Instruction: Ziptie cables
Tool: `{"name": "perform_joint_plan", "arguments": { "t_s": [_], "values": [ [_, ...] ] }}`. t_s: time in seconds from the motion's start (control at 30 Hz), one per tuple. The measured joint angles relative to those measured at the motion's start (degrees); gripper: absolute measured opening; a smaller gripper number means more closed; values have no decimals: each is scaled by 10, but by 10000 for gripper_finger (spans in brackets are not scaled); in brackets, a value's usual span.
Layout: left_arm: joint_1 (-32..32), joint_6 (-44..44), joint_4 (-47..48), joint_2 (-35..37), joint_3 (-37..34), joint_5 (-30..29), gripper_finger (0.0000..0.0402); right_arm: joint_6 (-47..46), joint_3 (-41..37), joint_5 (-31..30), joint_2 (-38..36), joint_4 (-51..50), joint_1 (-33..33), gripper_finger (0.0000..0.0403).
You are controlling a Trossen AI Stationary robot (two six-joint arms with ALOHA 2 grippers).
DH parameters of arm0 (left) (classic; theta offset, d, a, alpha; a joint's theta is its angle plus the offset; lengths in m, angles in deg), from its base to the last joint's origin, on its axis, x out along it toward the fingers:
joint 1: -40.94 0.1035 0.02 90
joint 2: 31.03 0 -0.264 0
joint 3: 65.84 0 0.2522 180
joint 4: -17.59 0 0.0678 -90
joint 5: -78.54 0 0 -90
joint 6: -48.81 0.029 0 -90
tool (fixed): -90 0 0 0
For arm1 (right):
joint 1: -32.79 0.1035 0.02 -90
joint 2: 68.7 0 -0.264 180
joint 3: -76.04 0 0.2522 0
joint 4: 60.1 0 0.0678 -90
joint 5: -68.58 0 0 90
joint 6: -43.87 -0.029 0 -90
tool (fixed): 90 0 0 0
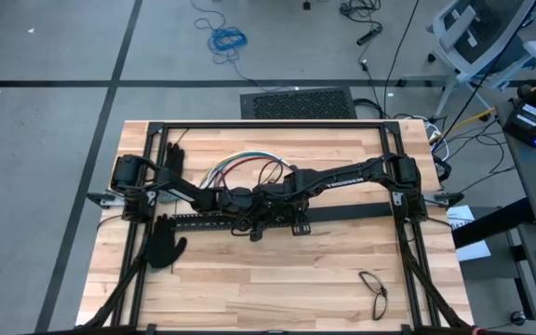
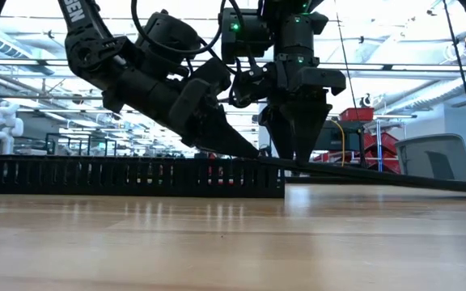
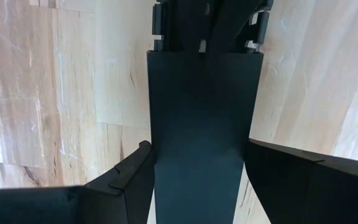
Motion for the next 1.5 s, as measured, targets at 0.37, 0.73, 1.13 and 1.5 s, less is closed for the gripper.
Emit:
{"name": "perform_joint_plan", "arguments": {
  "t_s": [0.37, 0.73, 1.13, 1.5],
  "values": [
    [7, -5, 8, 4, 0, 26, 154, 0, 0, 0, 0, 0, 0, 213],
    [34, -4, 115, 67, 0, 18, 255, 0, 0, 0, 0, 1, 0, 213],
    [31, -5, 125, 55, 1, 63, 270, -1, 0, 0, 0, 3, 0, 213],
    [22, -6, 113, 42, 1, 69, 270, 0, 0, 0, 0, 6, 0, 213]
  ]
}}
